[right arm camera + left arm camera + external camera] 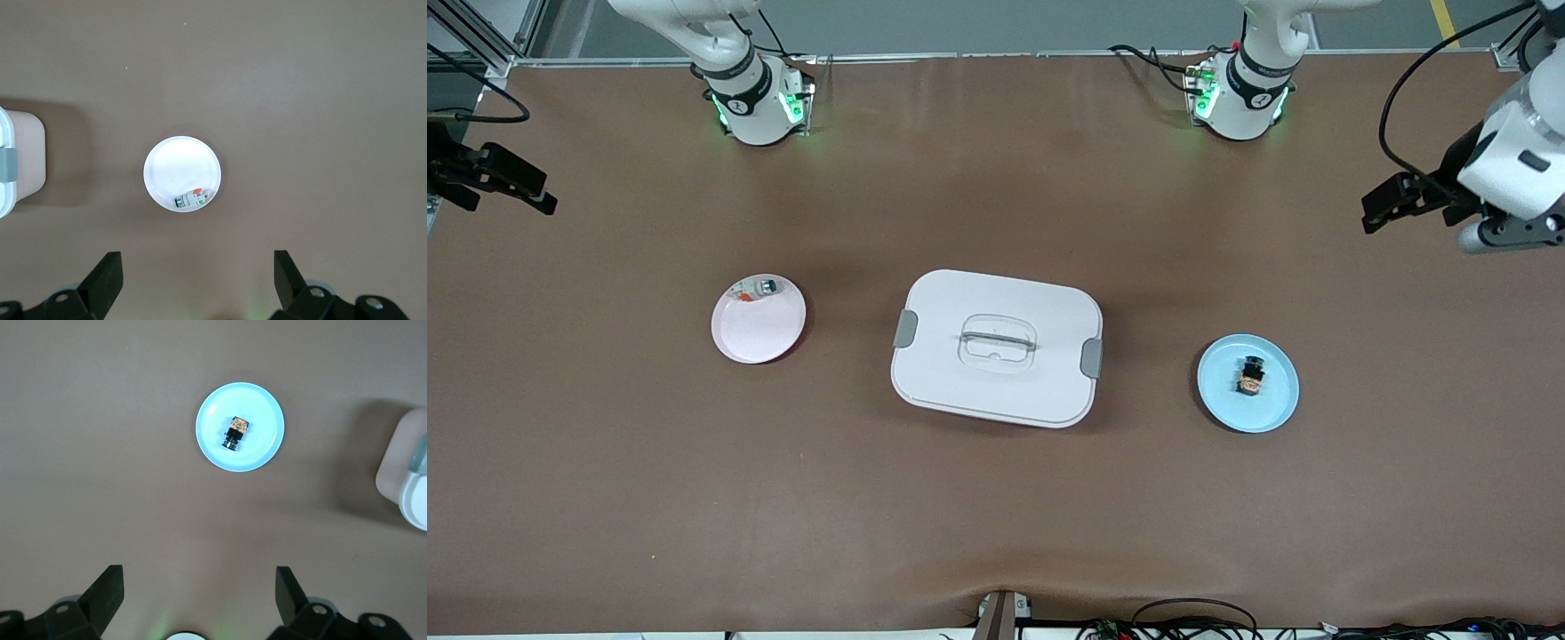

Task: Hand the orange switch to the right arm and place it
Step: 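Move the left gripper down toward the orange switch on the blue plate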

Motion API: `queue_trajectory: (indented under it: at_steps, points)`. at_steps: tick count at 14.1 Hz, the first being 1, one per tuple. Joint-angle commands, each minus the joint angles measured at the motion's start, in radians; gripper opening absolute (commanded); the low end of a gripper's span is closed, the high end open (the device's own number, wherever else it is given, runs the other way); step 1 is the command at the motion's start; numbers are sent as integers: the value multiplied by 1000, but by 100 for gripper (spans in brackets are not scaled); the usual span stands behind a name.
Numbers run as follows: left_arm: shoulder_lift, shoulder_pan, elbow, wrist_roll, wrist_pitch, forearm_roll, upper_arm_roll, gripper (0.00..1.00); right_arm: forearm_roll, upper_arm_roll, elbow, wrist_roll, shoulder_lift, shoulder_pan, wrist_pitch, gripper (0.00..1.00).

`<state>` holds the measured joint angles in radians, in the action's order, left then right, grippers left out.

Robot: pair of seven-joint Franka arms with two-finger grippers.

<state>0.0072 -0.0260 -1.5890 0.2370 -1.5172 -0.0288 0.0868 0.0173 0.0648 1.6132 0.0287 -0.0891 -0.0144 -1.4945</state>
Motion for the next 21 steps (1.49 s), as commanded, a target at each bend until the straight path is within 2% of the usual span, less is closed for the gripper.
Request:
queue_trajectory:
  at_steps: [1, 4, 6, 8, 13, 17, 21]
  points:
    - [27, -2, -28, 118, -55, -17, 1, 100, -7, 0, -15, -15, 72, 19, -7, 100]
    - [27, 1, -141, 240, -171, -16, 1, 100, -11, 0, -36, -18, 170, 50, -12, 100]
    - [25, 6, -216, 306, -257, -16, 1, 100, -16, 1, -36, -19, 193, 71, -9, 100]
    - [28, 15, -268, 378, -323, -14, 2, 100, -10, 0, -30, -18, 198, 71, -12, 100]
    - [56, 17, -429, 568, -585, -16, 1, 100, 0, 0, -18, -16, 196, 71, -15, 100]
    - [178, 3, -451, 777, -731, -17, 10, 100, 0, 0, -18, -16, 196, 73, -15, 100]
    - [289, -2, -439, 841, -816, -19, 8, 100, 3, -2, -18, -15, 196, 71, -13, 100]
